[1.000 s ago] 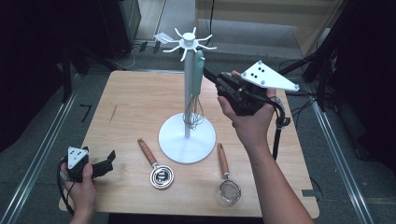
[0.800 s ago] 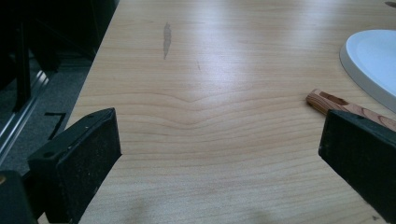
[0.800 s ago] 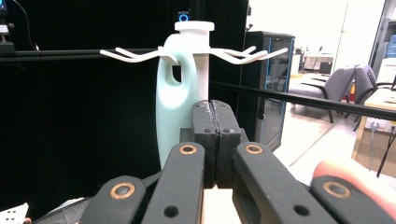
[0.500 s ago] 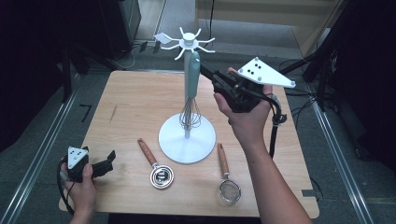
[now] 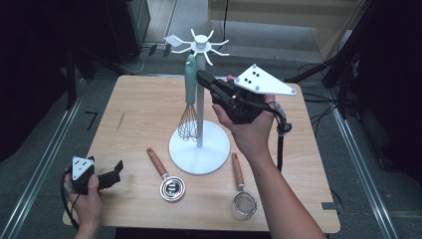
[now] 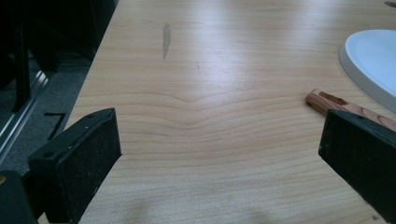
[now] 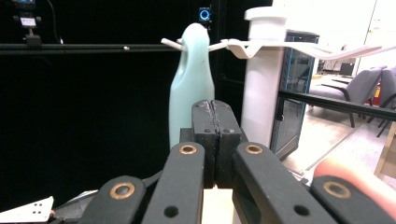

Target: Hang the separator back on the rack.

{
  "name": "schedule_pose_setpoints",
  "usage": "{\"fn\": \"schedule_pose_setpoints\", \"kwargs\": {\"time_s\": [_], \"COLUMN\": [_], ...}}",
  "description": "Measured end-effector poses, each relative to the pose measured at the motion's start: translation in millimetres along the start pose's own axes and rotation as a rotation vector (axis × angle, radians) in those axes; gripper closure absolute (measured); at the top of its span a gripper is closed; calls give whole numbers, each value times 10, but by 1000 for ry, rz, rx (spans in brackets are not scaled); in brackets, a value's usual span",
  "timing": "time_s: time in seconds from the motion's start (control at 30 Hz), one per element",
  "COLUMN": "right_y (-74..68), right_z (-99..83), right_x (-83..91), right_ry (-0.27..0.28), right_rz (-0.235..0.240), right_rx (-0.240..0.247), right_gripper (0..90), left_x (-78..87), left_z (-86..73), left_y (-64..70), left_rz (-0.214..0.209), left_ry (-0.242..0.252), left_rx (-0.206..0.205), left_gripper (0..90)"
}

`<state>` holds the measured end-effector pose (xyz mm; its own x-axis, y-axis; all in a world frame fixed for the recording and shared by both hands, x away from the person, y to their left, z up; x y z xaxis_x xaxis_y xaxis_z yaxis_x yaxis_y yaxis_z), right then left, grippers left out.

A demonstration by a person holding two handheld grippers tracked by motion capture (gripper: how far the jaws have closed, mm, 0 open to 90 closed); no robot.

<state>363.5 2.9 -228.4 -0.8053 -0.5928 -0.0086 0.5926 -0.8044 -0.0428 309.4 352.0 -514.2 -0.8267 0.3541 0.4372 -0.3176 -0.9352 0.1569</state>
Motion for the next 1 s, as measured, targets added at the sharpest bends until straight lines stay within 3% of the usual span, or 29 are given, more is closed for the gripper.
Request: {"fn": "schedule_pose_setpoints", "kwargs": {"time_s": [0.2,0.43,0.8,1.0], "right_y": [-18,84,302,408], "right_z": [-35,-122,-420,-599], "right_x": [-5,33,114,163], "right_ry": [-8,-29,-92,-136], "right_rz": [-1,-22,-68,-94], "right_rx": [16,16,24,1], "right_gripper": [900,900,856,815], "left_x": [0,0,0,-1], "left_z": [1,0,0,0], "left_y": [1,1,1,2], "left_rz": [-2,1,3,4], "left_ry": [3,0,-1,-2], "left_rx": [0,0,-2,-3], "left_gripper": [0,0,0,0]}}
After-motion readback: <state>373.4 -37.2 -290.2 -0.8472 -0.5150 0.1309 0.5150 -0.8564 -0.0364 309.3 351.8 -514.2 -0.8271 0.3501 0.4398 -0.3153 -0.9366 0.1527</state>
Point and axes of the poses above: each handheld gripper's, and its own axes: x roughly backward along the jaws, z roughly out of its top, y roughly to its right, the point moved 7 cm from there along -x, roughly forward along the jaws, and after that the axes turned 14 degrees about -z, right-handed, at the moved point
